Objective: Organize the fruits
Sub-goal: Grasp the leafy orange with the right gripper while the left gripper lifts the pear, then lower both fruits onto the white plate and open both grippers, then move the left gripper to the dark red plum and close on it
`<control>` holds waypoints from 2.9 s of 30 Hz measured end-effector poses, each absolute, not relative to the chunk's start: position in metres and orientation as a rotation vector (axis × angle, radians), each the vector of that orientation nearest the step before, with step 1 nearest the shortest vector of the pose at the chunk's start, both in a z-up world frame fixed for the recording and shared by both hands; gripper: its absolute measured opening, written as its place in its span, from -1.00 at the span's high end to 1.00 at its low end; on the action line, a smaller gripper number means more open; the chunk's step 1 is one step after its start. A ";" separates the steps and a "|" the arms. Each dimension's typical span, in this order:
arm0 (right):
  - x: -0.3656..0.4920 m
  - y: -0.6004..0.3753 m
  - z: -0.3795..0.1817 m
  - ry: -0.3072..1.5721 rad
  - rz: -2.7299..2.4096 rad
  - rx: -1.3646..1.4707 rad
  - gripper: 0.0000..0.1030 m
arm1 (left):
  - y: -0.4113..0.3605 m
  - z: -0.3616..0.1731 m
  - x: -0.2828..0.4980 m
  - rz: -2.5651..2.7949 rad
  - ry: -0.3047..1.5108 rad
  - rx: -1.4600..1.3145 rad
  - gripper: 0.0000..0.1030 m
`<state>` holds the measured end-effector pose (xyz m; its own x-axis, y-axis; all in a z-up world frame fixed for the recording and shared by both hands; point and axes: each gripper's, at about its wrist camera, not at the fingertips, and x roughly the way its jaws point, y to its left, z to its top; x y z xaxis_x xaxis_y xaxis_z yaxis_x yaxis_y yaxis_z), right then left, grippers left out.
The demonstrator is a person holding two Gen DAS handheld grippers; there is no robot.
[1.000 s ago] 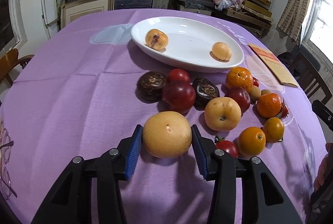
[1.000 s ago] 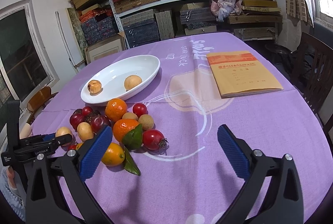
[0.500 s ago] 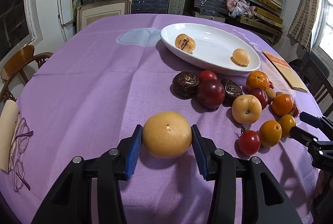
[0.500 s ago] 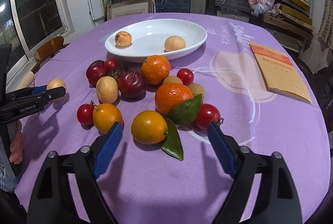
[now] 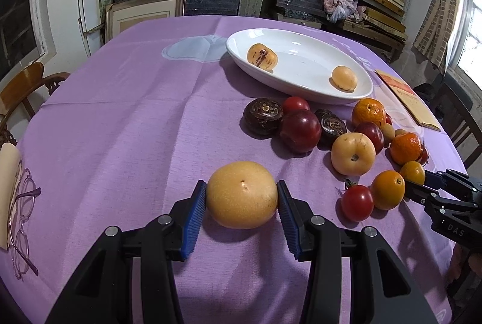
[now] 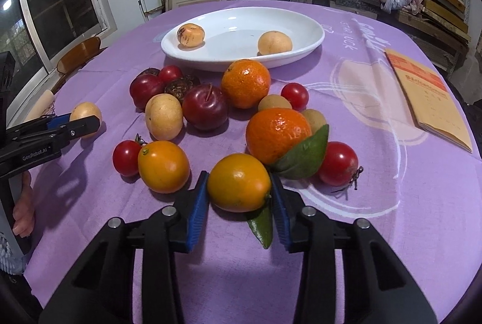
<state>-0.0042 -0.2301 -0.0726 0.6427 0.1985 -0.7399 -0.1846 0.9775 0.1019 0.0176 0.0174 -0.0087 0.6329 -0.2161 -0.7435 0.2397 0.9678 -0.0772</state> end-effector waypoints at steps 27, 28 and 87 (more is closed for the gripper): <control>0.055 -0.279 0.043 0.701 0.272 0.130 0.25 | -0.069 0.057 0.104 -0.377 0.772 0.070 0.08; 0.056 -0.281 0.041 0.704 0.271 0.133 0.25 | -0.070 0.055 0.104 -0.380 0.774 0.066 0.08; 0.045 -0.365 0.019 0.583 -0.003 0.165 -0.42 | 0.000 0.021 0.089 -0.204 0.800 0.059 -0.40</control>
